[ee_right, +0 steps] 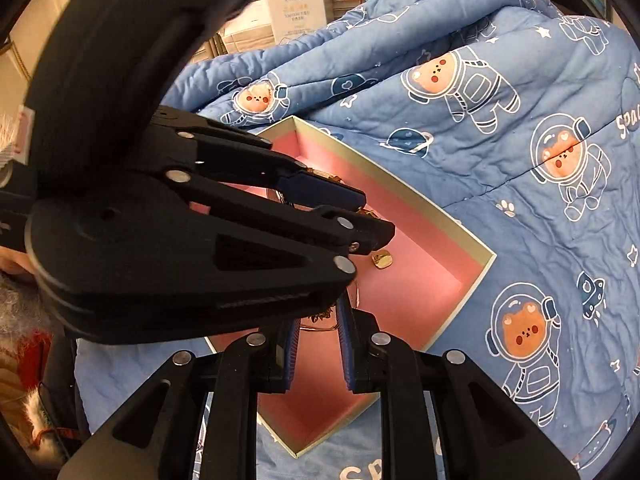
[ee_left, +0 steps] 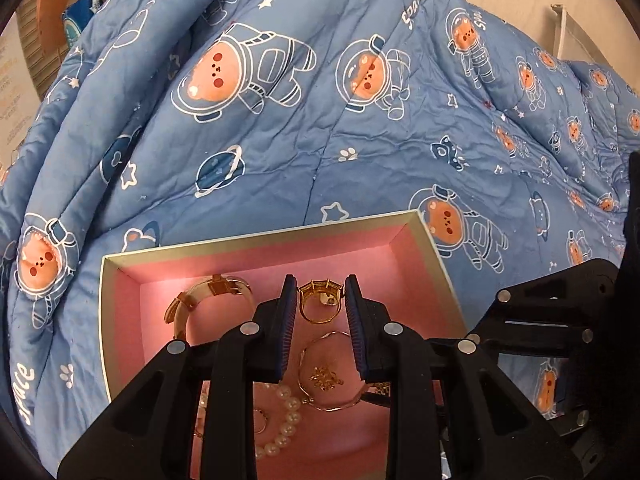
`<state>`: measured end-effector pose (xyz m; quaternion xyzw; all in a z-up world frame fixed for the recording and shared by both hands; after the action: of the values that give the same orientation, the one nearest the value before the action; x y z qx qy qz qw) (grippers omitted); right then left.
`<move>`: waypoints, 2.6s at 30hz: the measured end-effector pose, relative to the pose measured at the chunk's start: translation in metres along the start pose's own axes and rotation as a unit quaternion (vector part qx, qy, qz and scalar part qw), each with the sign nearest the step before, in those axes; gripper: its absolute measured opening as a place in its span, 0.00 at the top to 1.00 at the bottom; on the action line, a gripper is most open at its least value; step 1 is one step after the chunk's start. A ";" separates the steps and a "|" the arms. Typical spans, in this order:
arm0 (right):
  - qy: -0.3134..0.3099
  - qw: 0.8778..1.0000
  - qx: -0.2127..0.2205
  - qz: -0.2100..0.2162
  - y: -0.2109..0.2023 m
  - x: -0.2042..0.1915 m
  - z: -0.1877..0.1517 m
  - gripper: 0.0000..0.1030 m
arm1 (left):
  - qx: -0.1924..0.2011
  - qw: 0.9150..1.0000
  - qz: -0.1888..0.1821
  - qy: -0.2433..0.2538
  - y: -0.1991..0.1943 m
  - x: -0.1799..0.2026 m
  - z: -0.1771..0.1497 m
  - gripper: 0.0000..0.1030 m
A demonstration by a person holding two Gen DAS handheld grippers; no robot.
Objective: Organize jewelry
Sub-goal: 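Carry the gold ring and gold earring into the pink box, then open both grippers to release the pieces and withdraw, then grasp the silver earring with left gripper while right gripper grasps the gold stud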
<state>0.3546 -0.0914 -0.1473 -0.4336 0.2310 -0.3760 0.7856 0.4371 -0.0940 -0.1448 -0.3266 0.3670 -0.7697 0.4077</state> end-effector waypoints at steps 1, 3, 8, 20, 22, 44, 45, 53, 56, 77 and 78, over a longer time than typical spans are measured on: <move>0.001 1.000 -0.003 0.003 0.002 0.000 -0.001 0.84 | -0.003 1.000 0.000 0.001 0.003 -0.001 -0.001 0.75; 0.002 1.000 -0.009 0.012 0.006 -0.001 -0.002 0.84 | -0.005 1.000 -0.005 0.008 0.007 0.000 -0.002 0.76; 0.001 1.000 -0.020 0.019 0.016 -0.003 -0.001 0.84 | -0.020 1.000 0.005 0.017 0.017 -0.002 -0.004 0.75; -0.014 1.000 -0.021 0.010 0.022 -0.004 0.000 0.83 | -0.010 1.000 0.014 0.009 0.012 -0.009 -0.001 0.72; -0.020 1.000 -0.022 0.008 0.023 -0.005 -0.001 0.83 | -0.005 1.000 0.014 0.008 0.009 -0.009 -0.001 0.62; 0.051 0.996 0.076 -0.006 -0.042 0.004 -0.007 0.45 | 0.135 0.985 -0.027 -0.100 -0.093 -0.020 -0.030 0.11; 0.055 0.995 0.079 -0.006 -0.047 0.003 -0.011 0.45 | 0.136 0.985 -0.030 -0.106 -0.096 -0.019 -0.037 0.11; 0.062 0.995 0.074 -0.002 -0.069 -0.016 -0.056 0.45 | 0.136 0.982 -0.016 -0.128 -0.106 -0.021 -0.102 0.07; 0.053 0.997 0.064 -0.003 -0.071 -0.032 -0.074 0.45 | 0.126 0.985 -0.002 -0.122 -0.104 -0.018 -0.128 0.07; 0.070 0.997 0.017 0.033 -0.054 -0.087 -0.136 0.63 | 0.109 0.990 0.008 -0.093 -0.100 0.038 -0.211 0.06; 0.066 0.997 0.015 0.030 -0.051 -0.090 -0.137 0.66 | 0.112 0.989 0.006 -0.092 -0.101 0.039 -0.212 0.06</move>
<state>0.1856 -0.1070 -0.1716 -0.3891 0.2899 -0.3831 0.7860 0.2099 -0.0239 -0.1625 -0.3459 0.2416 -0.7704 0.4780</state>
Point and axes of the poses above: each gripper's, at about its wrist camera, not at the fingertips, and y roughly the way its jaws point, x to its right, z to its top, the point moved 10 cm from there along y, roughly the way its jaws point, and after that the axes turned 5 degrees about -z, right-handed, at the moved point
